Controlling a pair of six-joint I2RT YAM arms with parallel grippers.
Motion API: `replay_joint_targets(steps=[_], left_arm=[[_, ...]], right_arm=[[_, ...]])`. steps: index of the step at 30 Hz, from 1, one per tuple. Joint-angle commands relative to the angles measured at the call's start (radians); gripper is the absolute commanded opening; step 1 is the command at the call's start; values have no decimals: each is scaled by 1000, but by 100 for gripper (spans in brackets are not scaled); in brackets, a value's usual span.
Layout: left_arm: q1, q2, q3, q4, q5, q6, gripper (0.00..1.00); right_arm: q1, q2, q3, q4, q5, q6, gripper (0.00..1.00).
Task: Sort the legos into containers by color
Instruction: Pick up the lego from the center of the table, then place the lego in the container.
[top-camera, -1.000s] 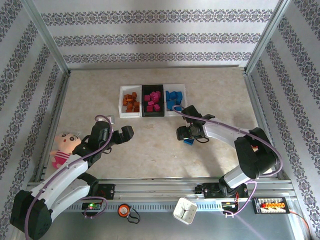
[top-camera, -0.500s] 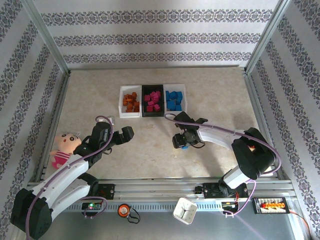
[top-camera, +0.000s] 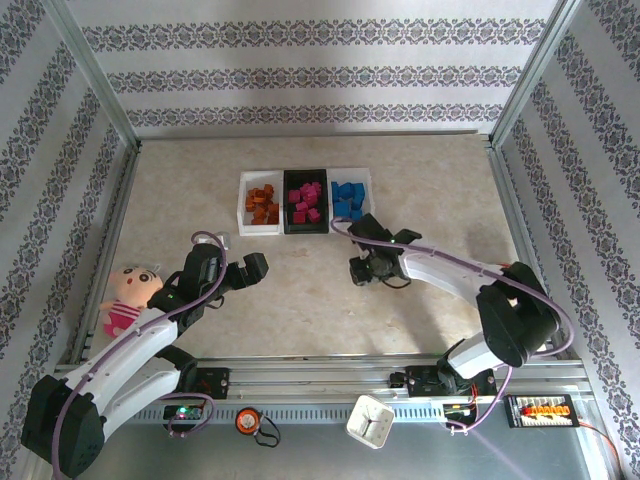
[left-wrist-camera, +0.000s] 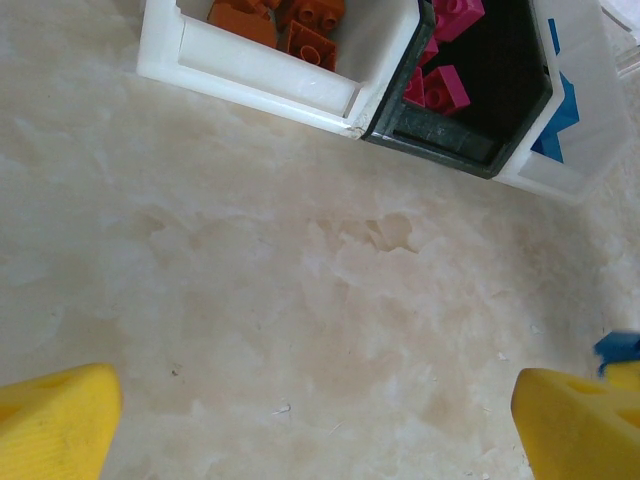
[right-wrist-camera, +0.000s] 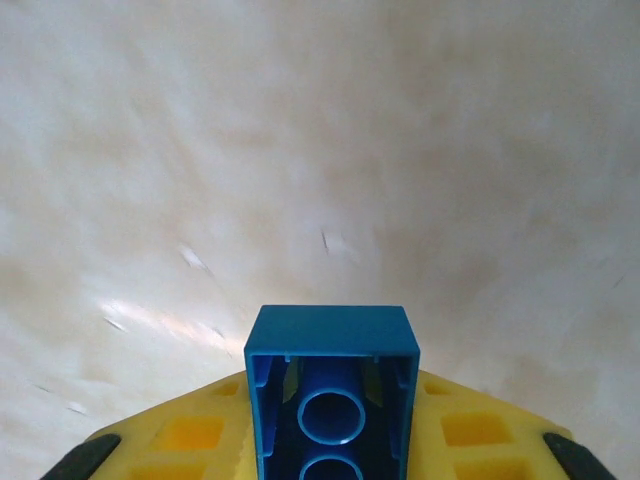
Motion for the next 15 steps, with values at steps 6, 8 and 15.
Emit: replay_joint_targets(steps=[6, 8, 15], left_arm=[[-10, -1, 19, 4, 0, -11, 100], [-11, -1, 26, -1, 0, -11, 100], [-11, 4, 42, -7, 0, -13, 100]], right_arm=[[-92, 112, 272, 68, 177, -72, 26], [-110, 181, 345, 73, 207, -87, 26], [-150, 419, 568, 49, 273, -113, 30]])
